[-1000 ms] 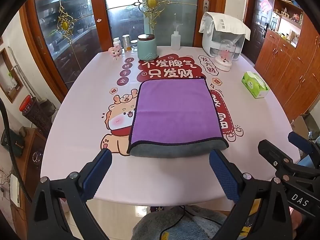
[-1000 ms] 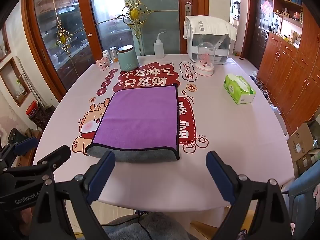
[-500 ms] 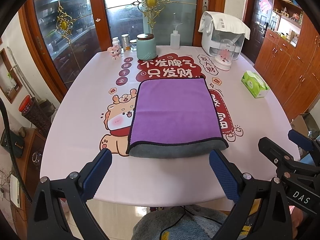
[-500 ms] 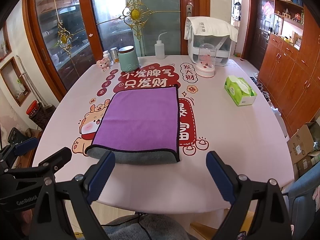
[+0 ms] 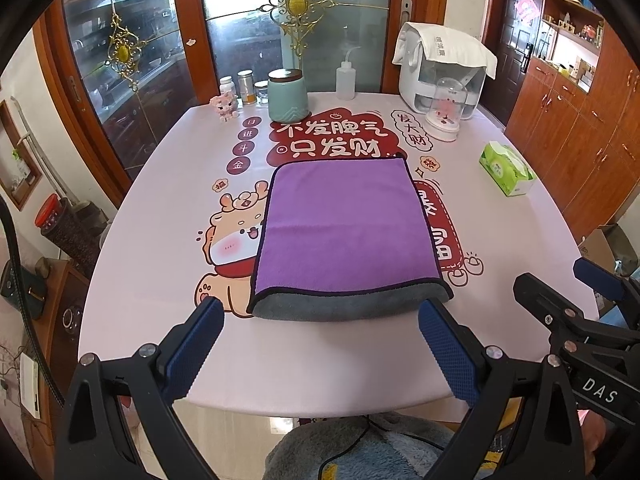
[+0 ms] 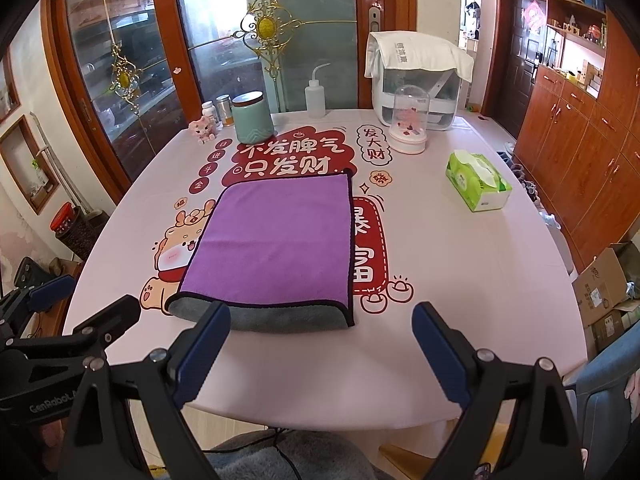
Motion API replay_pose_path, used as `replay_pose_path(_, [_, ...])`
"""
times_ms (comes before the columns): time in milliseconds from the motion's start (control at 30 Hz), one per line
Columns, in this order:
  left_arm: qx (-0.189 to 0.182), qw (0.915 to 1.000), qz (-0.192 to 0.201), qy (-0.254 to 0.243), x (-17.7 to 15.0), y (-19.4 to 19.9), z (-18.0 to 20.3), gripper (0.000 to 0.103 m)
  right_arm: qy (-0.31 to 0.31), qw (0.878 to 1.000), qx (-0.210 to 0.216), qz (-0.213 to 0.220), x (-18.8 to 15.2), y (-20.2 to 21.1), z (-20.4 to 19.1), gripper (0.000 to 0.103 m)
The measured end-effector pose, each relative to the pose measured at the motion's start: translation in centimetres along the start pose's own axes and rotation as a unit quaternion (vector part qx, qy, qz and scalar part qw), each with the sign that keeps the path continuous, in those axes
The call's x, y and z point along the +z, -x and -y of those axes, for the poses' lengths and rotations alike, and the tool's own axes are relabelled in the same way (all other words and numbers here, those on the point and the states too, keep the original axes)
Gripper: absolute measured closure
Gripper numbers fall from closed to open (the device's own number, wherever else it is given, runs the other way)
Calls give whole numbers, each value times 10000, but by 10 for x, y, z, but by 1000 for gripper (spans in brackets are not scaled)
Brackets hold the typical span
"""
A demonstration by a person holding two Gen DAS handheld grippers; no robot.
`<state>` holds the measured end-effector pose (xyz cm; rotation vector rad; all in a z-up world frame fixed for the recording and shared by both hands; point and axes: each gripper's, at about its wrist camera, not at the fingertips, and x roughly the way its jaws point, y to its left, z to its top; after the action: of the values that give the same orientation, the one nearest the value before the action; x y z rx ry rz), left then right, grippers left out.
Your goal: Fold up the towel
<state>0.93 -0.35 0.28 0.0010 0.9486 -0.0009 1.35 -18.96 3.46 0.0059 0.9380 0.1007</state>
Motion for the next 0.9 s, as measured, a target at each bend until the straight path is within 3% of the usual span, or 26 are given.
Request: replay_pose_path(900, [-15, 10000, -34, 39, 1, -4, 0, 6, 25, 10000, -2, -23, 3, -4, 1, 10])
